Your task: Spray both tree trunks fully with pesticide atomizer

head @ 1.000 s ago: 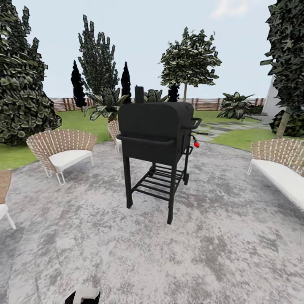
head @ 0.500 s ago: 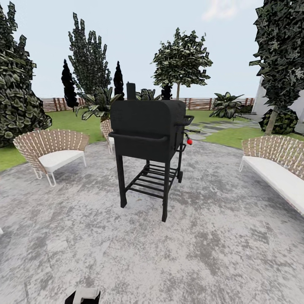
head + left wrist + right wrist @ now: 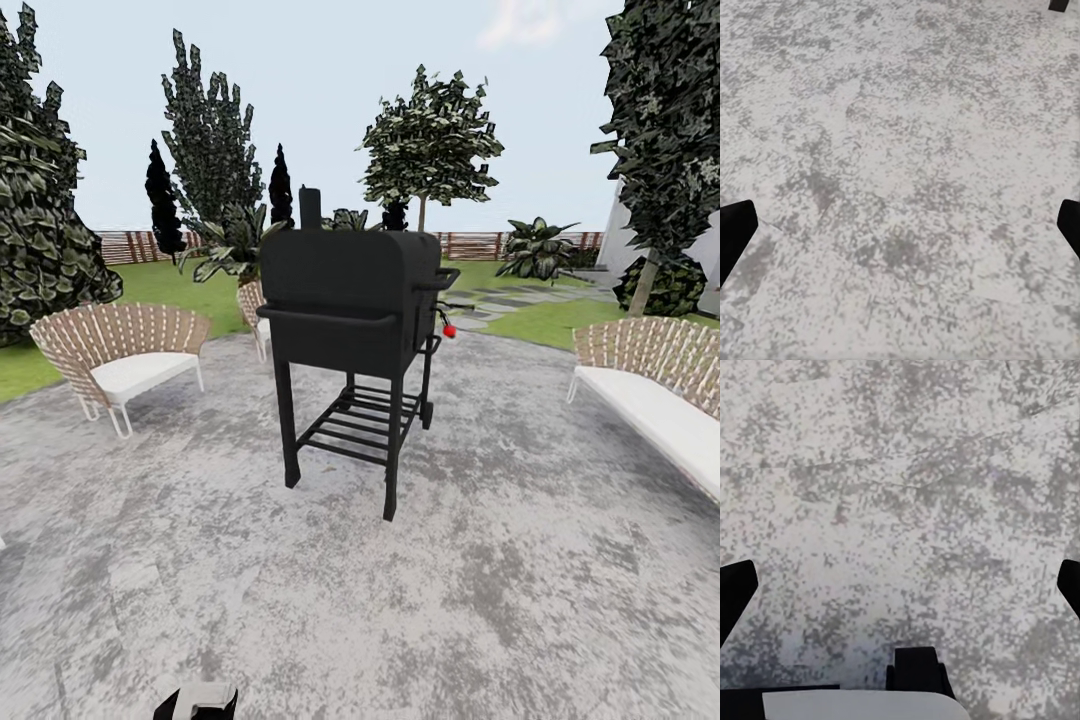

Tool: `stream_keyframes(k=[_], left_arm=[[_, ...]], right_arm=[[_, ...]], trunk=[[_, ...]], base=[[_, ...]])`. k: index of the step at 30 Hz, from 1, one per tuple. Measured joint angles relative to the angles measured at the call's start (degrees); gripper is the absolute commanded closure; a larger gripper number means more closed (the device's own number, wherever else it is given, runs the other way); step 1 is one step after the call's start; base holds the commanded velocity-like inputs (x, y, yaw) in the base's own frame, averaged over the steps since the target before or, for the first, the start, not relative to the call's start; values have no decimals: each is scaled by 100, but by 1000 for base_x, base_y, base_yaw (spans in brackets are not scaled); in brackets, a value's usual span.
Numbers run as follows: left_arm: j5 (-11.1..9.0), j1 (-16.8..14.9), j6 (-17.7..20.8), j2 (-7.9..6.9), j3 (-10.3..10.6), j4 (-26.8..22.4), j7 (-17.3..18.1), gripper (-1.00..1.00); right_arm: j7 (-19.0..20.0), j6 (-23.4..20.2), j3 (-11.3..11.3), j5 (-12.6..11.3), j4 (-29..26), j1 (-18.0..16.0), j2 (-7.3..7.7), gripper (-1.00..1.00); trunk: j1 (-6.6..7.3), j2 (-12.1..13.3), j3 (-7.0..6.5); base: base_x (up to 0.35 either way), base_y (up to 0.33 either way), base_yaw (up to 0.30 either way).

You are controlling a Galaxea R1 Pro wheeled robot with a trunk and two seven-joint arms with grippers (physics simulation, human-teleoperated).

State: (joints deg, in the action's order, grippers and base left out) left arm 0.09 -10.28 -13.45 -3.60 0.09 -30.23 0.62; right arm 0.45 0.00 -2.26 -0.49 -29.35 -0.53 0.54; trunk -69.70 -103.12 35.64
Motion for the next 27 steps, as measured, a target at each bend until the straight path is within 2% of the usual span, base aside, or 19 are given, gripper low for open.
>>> stream_keyframes(k=[27], left_arm=[[0, 1, 0, 0, -1, 0, 0, -100]], right_arm=[[-1, 0, -3, -5, -1, 0, -1, -100]], trunk=[[-593, -1083, 485]], base=[[0, 0, -264]])
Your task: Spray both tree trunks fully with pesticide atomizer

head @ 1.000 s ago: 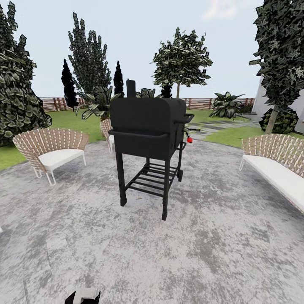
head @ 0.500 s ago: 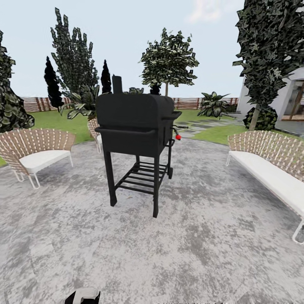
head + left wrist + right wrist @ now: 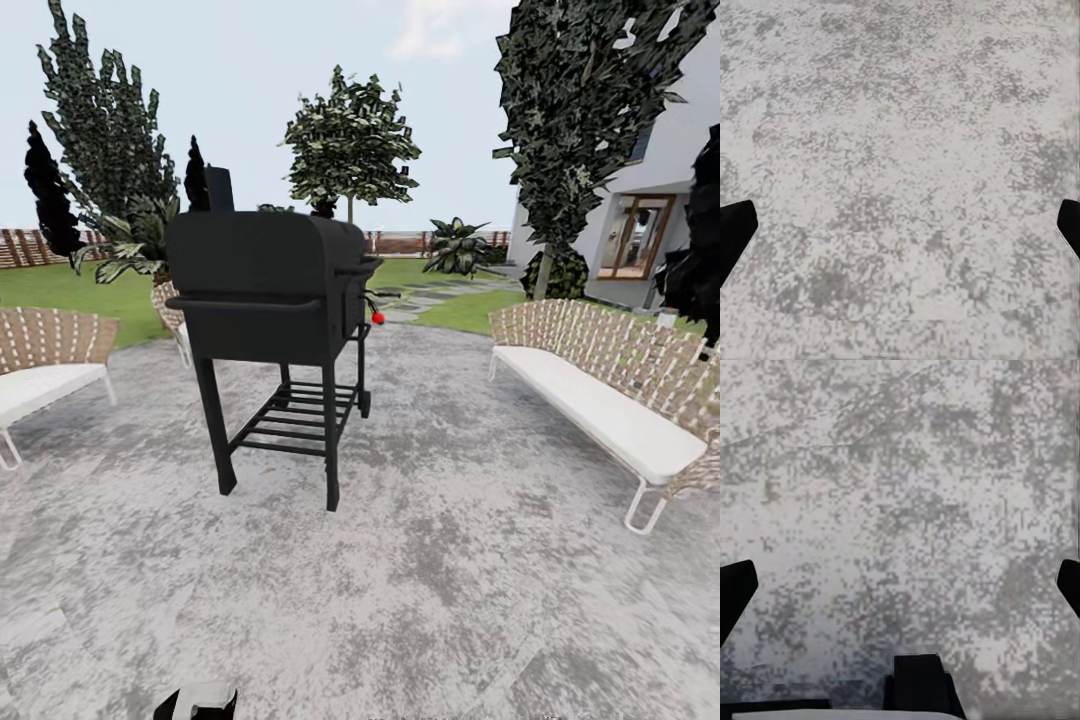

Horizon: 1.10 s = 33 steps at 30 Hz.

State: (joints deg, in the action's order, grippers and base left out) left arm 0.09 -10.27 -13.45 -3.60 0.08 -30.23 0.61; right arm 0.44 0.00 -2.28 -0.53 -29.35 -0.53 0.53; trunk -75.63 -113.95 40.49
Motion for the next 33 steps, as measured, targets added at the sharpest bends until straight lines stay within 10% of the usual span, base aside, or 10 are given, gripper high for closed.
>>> stream_keyframes(k=[33], left_arm=[[0, -1, 0, 0, 1, 0, 0, -100]], right_arm=[[-18, 0, 8, 1, 0, 0, 0, -100]], trunk=[[-725, -1324, 575]], base=[[0, 0, -73]])
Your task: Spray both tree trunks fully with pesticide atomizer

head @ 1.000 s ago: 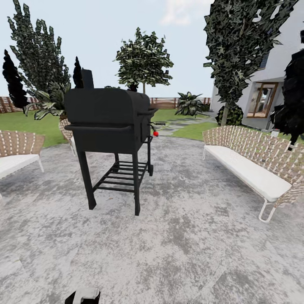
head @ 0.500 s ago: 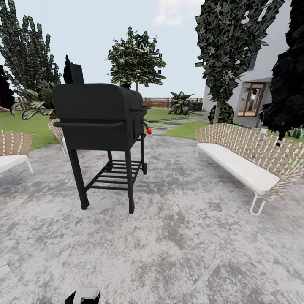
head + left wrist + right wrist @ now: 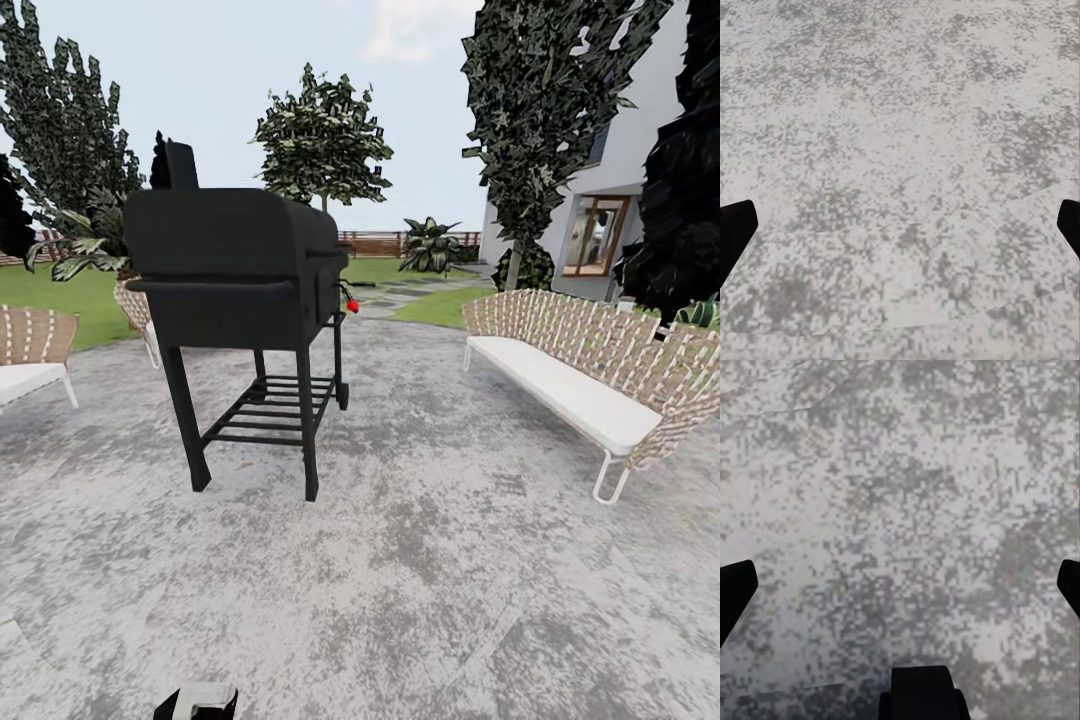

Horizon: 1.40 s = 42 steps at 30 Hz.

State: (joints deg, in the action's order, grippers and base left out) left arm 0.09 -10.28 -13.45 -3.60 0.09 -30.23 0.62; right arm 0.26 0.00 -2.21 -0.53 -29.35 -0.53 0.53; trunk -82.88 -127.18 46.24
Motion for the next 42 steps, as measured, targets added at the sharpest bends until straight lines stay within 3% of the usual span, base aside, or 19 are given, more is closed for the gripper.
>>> stream_keyframes(k=[36, 42], left_arm=[[0, 0, 0, 0, 0, 0, 0, -100], [8, 0, 0, 0, 0, 0, 0, -100]], right_arm=[[0, 0, 1, 0, 4, 0, 0, -100], [0, 0, 1, 0, 5, 0, 0, -100]], trunk=[[-791, -1444, 615], [-792, -1445, 616]], base=[[0, 0, -1], [0, 0, 0]])
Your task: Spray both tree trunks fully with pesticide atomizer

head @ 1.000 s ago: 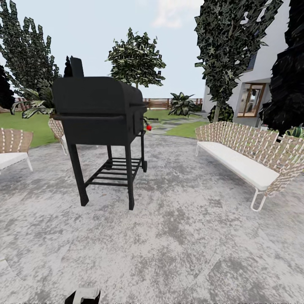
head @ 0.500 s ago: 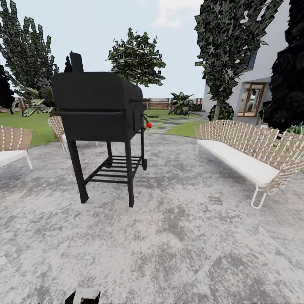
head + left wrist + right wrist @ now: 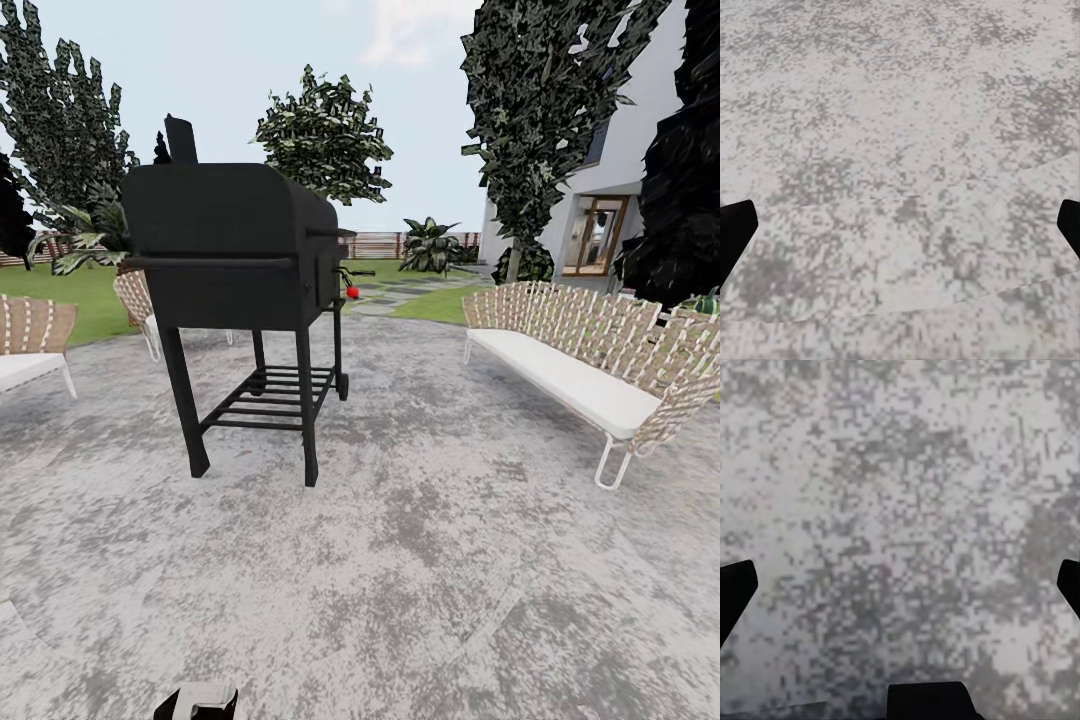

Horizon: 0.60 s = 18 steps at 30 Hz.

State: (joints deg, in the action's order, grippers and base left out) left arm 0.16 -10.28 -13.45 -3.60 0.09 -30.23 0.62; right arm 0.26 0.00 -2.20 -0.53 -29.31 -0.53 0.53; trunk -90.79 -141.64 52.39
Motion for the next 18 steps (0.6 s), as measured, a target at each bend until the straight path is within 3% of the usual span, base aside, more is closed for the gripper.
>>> stream_keyframes(k=[18], left_arm=[[1, 0, 8, 0, -2, 0, -24, -100]], right_arm=[[0, 0, -5, 0, -1, 0, 0, -100]], trunk=[[-66, -120, 54]], base=[[0, 0, 0]])
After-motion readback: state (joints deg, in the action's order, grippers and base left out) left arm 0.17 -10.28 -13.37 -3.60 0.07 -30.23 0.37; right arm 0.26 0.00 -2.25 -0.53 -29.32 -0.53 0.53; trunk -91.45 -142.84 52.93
